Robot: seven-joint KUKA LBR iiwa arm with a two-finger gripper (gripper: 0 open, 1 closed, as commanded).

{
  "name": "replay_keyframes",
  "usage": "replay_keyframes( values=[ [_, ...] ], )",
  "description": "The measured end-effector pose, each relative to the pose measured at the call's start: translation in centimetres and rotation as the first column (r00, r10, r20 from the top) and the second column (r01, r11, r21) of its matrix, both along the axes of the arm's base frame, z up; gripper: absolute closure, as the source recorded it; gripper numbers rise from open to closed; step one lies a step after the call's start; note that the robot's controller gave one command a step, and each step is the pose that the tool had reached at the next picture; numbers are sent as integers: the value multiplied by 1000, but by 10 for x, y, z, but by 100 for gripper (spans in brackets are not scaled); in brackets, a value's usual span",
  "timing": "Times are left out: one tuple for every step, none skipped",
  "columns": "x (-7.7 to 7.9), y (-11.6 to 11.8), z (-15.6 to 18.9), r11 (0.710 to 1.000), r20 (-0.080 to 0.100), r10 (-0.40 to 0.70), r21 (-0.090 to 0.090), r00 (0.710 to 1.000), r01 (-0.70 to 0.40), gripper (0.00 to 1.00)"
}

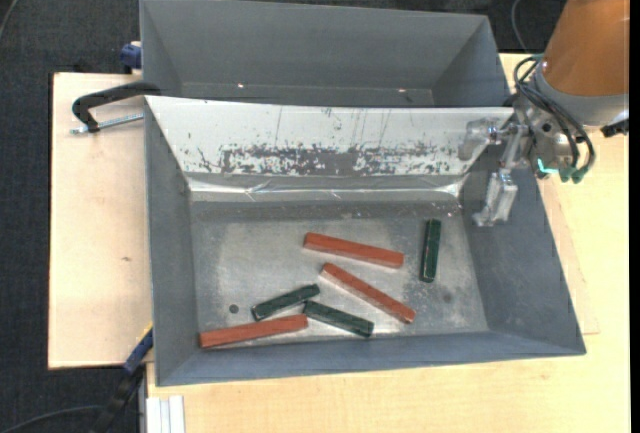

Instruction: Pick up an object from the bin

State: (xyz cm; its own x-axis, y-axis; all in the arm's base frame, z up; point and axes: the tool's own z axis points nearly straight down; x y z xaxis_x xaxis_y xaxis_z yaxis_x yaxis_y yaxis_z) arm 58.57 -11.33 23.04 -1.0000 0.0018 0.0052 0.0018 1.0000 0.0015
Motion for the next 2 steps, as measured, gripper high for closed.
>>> replay_keyframes(
  values=[
    [-8, 67, -127, 987, -1, 162, 3, 987, -162, 0],
    [-10, 129, -161, 1000, 3, 22, 3, 1000, -22, 0]
  ],
)
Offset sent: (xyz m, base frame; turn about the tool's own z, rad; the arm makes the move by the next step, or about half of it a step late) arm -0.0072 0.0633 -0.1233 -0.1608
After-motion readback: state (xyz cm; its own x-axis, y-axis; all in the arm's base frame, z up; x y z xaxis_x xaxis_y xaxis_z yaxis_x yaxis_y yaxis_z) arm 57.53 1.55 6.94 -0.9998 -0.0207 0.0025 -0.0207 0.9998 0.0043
